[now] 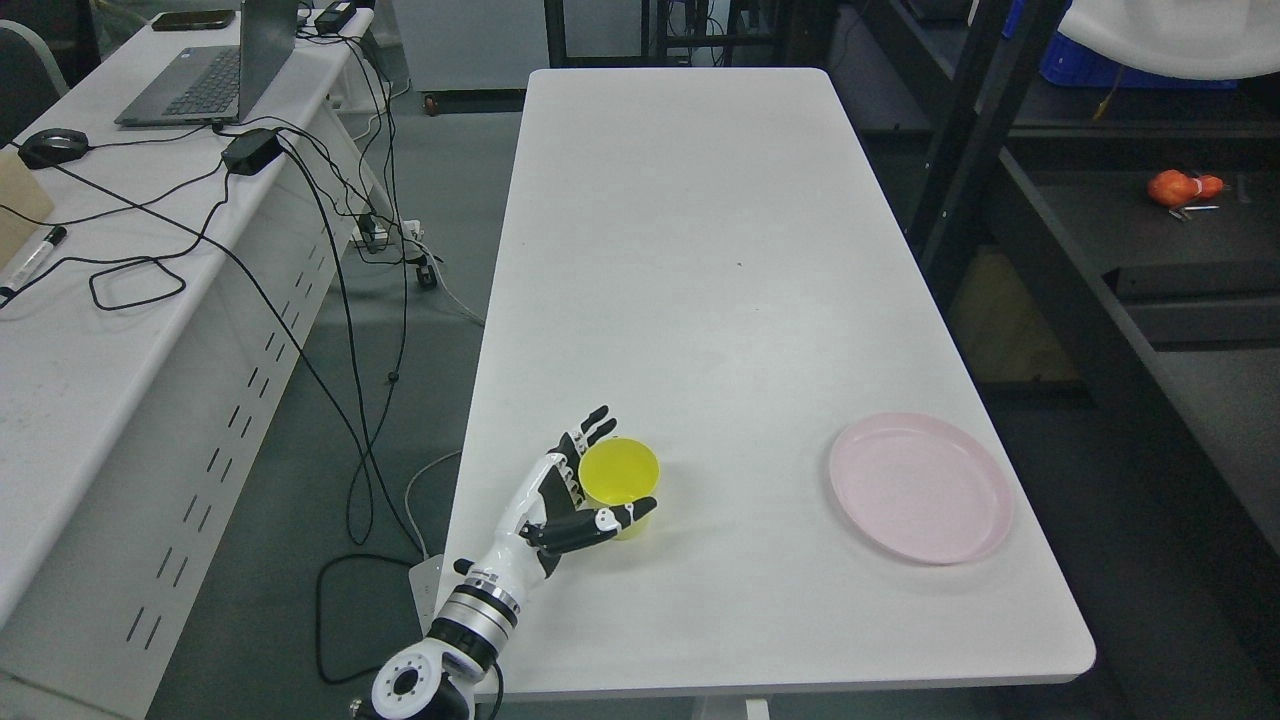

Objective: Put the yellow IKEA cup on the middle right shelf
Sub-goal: 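Close the left hand around the yellow cup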

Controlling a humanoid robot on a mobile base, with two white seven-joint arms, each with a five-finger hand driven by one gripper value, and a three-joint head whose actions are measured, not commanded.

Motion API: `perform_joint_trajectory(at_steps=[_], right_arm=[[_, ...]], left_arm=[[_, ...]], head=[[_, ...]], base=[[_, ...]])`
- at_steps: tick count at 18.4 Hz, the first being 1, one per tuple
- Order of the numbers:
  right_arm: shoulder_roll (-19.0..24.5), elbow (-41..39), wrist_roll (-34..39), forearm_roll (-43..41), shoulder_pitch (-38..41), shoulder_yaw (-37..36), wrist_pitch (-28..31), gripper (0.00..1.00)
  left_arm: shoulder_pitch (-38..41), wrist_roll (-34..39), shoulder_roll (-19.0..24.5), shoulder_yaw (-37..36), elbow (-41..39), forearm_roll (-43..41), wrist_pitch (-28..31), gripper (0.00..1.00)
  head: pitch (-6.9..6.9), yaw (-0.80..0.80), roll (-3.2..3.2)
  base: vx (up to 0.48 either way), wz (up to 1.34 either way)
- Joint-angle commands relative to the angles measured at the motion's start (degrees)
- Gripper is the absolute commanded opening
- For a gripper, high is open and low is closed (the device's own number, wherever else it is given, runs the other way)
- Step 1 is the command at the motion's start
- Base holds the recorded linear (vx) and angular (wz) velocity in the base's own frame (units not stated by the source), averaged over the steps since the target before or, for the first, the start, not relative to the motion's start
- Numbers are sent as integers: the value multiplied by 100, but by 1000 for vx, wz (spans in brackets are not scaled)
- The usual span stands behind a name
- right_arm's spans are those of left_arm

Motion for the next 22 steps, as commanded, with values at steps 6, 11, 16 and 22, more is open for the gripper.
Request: perform_joint_trajectory(at_steps=[6,11,16,22], right_arm=[[-100,0,-5,-141,79,97,2,99],[-100,0,-5,-141,79,97,2,99],[-100,0,-5,-141,79,97,2,99],[-100,0,-5,-141,79,97,2,99]], left_arm=[[-240,-32,100,-31,663,-14,70,81],[-232,-32,100,329,663,3,0,46],[-57,-32,100,734,322,188,-1246,0],[252,-32,100,1156,-1392,214,-1380,0]], head=[[0,0,0],[0,0,0],[0,0,0],[0,0,0]], base=[[0,0],[0,0],[0,0],[0,0]])
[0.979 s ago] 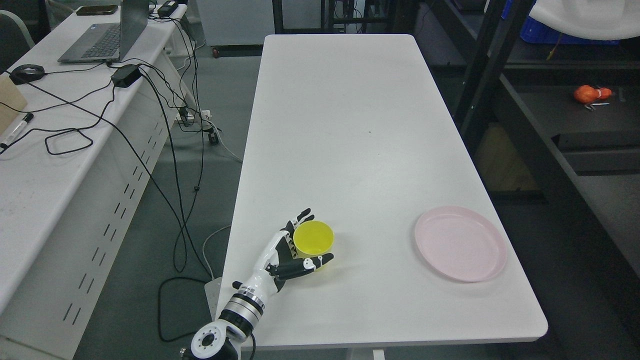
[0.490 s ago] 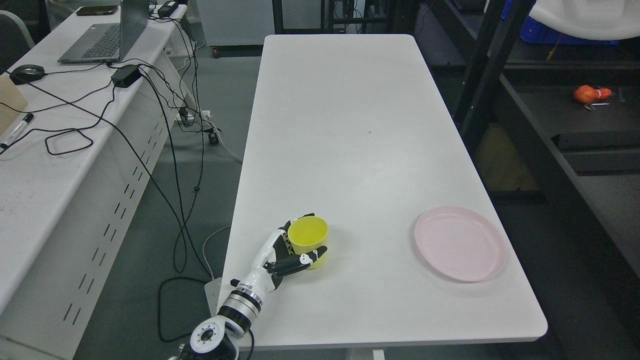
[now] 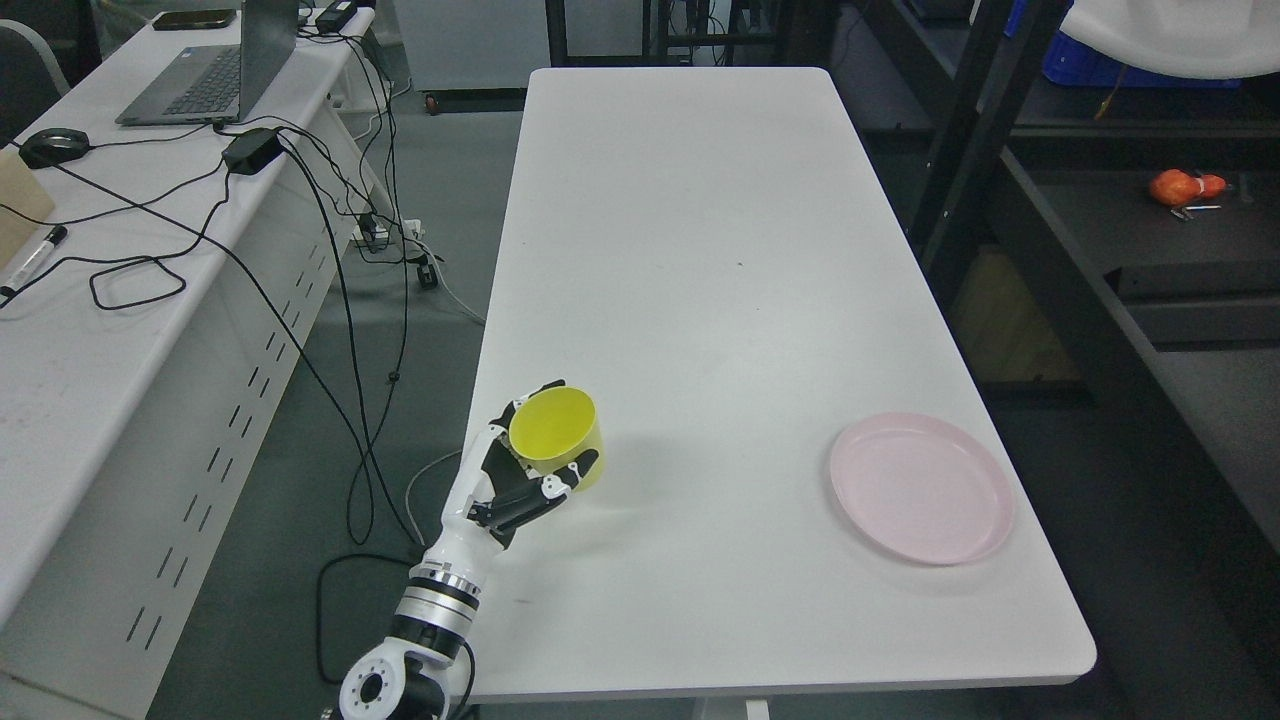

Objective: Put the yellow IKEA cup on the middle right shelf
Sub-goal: 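Lift the yellow cup with the left hand while turning toward the shelves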

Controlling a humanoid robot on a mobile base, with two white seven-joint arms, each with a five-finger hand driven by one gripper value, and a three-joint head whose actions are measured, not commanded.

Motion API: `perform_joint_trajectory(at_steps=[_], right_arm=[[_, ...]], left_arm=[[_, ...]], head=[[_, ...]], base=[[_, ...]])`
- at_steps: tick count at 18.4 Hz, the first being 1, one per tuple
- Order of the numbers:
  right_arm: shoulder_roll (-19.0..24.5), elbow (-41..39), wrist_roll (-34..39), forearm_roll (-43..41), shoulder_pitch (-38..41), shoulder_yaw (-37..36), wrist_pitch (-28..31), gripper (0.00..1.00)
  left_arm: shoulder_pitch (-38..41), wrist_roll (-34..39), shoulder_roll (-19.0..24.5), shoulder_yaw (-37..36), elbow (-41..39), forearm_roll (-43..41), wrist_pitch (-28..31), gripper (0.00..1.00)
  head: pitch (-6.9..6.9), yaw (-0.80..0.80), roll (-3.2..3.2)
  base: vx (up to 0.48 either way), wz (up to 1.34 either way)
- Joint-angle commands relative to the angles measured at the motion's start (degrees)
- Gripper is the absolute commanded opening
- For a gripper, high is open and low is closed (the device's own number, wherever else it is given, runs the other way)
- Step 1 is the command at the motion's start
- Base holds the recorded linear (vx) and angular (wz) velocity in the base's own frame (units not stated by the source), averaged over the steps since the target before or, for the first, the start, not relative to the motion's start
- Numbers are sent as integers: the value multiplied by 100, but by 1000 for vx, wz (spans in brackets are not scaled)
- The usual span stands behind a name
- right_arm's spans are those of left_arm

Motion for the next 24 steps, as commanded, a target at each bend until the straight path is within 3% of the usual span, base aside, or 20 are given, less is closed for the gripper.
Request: perform_joint_trajectory(at_steps=[1,10,24], right_arm=[[-100,0,-5,-141,79,97,2,99],[-100,0,-5,-141,79,97,2,99],[-100,0,-5,-141,79,97,2,99]], left_arm=[[192,-5,100,626,-1564,57,-130,0],[254,3,100,609,-1697,57,-367,1],[219,3,100,547,-1697,180,-472,1]], head=[[0,0,0],[0,0,0],[0,0,0]], base=[[7,-11],[-36,-11],[-169,-203]])
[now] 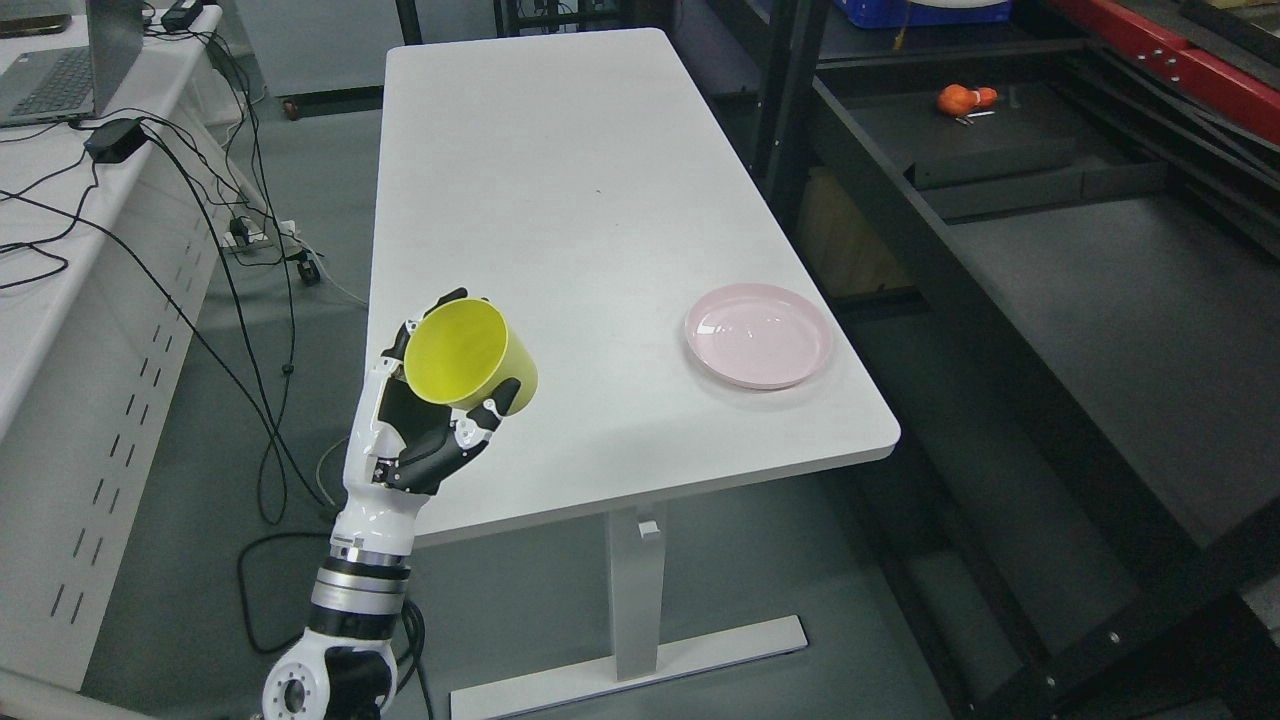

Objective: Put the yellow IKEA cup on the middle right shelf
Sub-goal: 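Lift the yellow cup with the left hand while turning toward the shelves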

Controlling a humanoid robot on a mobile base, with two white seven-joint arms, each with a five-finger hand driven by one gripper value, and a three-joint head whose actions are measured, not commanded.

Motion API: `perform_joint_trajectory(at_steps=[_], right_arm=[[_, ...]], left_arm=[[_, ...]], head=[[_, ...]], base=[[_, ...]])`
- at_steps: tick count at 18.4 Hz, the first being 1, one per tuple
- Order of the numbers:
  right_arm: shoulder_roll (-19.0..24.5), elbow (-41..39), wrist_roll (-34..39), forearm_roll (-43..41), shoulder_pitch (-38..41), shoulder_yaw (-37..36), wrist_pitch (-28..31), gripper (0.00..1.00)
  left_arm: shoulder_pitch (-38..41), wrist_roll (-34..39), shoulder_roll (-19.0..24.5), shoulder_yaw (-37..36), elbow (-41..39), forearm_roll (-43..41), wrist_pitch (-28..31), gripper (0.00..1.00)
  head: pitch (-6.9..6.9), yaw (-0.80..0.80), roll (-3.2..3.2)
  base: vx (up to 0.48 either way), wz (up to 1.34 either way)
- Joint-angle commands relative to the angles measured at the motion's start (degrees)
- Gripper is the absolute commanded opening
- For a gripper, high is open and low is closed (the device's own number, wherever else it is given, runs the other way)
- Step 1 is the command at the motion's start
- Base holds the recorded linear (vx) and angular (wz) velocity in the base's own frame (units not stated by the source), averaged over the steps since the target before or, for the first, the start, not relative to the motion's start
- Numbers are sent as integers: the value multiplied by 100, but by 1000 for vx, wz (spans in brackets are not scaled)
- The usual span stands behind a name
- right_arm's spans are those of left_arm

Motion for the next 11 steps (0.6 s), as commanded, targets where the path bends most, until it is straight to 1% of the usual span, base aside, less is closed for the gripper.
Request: perform_joint_trajectory(at_steps=[1,6,11], right_arm=[[-100,0,-5,-141,79,97,2,99],[-100,0,-5,-141,79,97,2,99],[-100,0,-5,-141,79,97,2,99]], left_arm=[[-32,-3,100,-6,-138,74,-116,1],[-32,6,100,-130,-129,127,-143,1],[-32,-3,100,-139,-129,127,-143,1]], head=[[0,0,0],[0,0,0],[0,0,0]], base=[[-257,-330],[-347,-419],[-319,-670]])
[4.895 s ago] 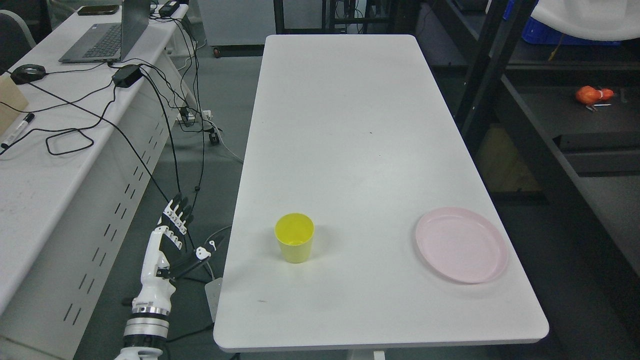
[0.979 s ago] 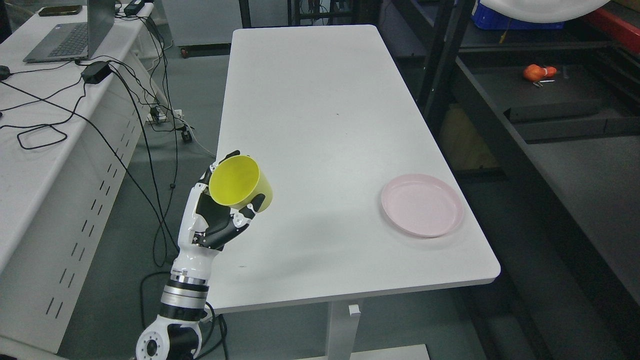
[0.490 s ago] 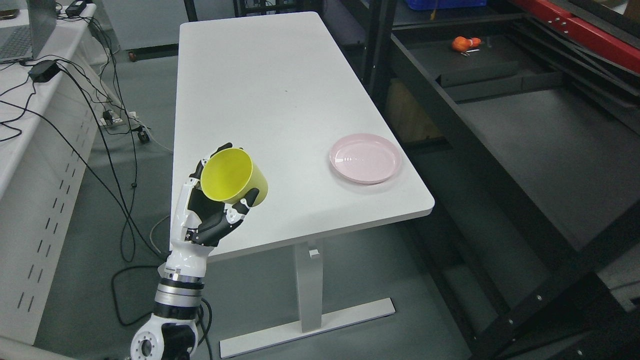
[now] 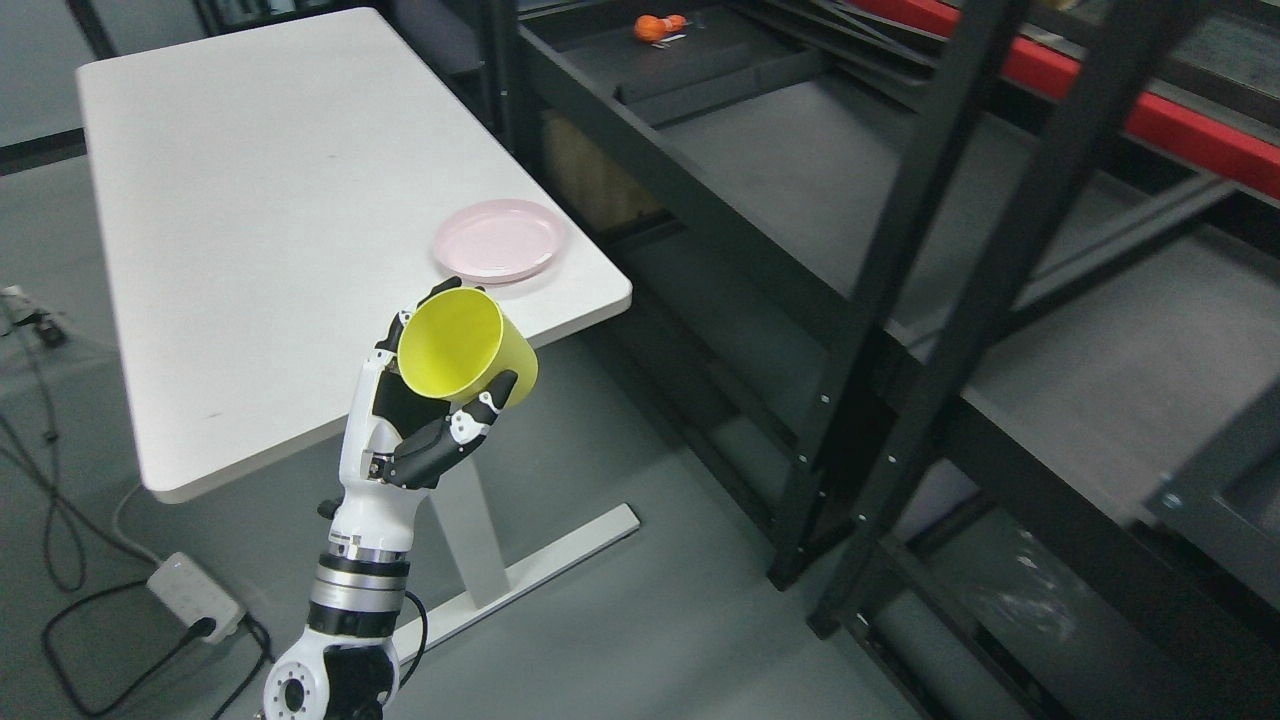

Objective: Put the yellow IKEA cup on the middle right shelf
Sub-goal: 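Lift the yellow cup with the left hand while turning toward the shelves, then raise the held cup up onto the upper shelf with the left hand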

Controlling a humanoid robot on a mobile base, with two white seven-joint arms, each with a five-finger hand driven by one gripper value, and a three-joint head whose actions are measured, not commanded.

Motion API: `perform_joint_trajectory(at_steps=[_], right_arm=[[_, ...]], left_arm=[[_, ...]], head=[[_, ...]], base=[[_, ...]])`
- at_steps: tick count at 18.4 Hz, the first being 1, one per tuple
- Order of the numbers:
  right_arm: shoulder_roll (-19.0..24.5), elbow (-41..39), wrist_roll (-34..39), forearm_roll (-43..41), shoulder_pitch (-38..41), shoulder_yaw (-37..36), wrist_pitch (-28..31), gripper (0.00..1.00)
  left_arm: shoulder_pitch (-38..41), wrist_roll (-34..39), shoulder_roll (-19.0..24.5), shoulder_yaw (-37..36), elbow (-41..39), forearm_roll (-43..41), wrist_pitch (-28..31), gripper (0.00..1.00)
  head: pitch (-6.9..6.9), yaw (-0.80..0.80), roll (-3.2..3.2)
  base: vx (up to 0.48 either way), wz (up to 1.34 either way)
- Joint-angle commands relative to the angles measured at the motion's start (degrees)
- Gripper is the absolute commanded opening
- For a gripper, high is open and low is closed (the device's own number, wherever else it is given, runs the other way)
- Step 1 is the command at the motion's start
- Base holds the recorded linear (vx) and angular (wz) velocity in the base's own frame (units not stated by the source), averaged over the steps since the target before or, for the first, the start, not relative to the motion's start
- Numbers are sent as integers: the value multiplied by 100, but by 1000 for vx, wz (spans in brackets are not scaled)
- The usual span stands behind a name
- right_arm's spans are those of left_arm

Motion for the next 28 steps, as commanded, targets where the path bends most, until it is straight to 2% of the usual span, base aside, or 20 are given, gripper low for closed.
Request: perform_joint_trajectory(at_steps=[1,7,13,20,25,28], right_arm=[[-100,0,-5,-141,79,97,2,99],[-100,0,-5,-141,79,97,2,99],[-100,0,-5,-141,79,97,2,99],[-100,0,-5,-141,79,97,2,99],[-100,0,-5,-141,79,97,2,99],[-100,0,-5,-141,79,105,2,99]], left_arm=[[-4,-5,100,-65,-41,19,0,1],[-22,-5,100,-231,-41,28,0,1],[-39,-5,100,-433,-41,125,0,1],[-285,-5,100,-1145,-41,160,-166,1],[-785,-32,100,-1812,-50,160,-483,2],[-1513,-23,100,-2340,-50,160,-606,3]], head=[[0,0,0],[0,0,0],[0,0,0],[-2,0,0],[-2,0,0],[-3,0,0]], base=[[-323,-998],[-235,-1126],[-44,-1093],[74,-344],[105,-171],[112,-42]])
